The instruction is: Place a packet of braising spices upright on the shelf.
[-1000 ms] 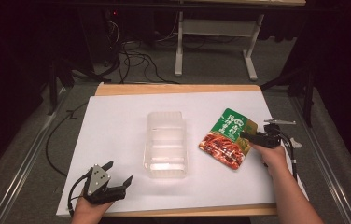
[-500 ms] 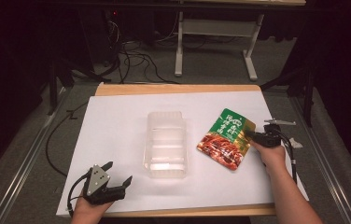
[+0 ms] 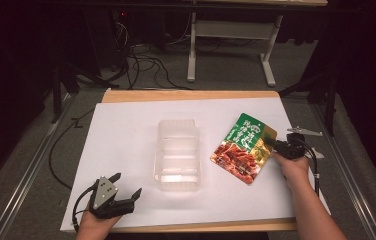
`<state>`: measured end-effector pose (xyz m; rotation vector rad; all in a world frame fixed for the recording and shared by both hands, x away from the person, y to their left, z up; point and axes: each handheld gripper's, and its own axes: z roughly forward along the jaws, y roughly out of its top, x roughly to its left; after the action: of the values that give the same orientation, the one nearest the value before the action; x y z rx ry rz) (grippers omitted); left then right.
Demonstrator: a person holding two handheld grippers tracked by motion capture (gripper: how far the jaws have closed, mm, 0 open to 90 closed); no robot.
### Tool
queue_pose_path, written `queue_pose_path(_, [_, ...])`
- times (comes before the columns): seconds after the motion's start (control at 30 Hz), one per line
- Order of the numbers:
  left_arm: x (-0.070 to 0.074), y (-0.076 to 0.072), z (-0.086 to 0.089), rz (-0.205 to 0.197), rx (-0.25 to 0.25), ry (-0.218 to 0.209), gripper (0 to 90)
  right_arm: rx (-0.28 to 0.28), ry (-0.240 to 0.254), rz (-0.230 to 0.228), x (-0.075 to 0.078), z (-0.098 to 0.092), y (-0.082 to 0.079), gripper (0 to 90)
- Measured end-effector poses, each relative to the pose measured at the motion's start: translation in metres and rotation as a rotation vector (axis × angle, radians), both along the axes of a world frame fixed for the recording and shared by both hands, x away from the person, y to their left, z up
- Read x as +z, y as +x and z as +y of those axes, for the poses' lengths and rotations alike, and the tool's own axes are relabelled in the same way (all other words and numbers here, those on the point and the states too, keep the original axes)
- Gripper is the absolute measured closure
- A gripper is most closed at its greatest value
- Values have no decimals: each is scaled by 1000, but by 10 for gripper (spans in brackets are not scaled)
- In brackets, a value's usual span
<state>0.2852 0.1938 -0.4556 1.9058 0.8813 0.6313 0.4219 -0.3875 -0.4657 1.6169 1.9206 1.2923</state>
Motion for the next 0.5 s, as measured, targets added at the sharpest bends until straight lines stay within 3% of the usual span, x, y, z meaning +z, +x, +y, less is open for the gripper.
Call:
queue_pose_path(0.17, [1,0,0,-4,-2,-4,162,11,20,-64,9,-1,-12,900])
queue_pose_path(0.47, [2,2,-1,-7,-9,-12,162,-8,44,-112,25,5,-26,900])
queue_pose_path(0.5, [2,3,-2,-8,-13,-16,162,8,39,-136,28,7,-30,900])
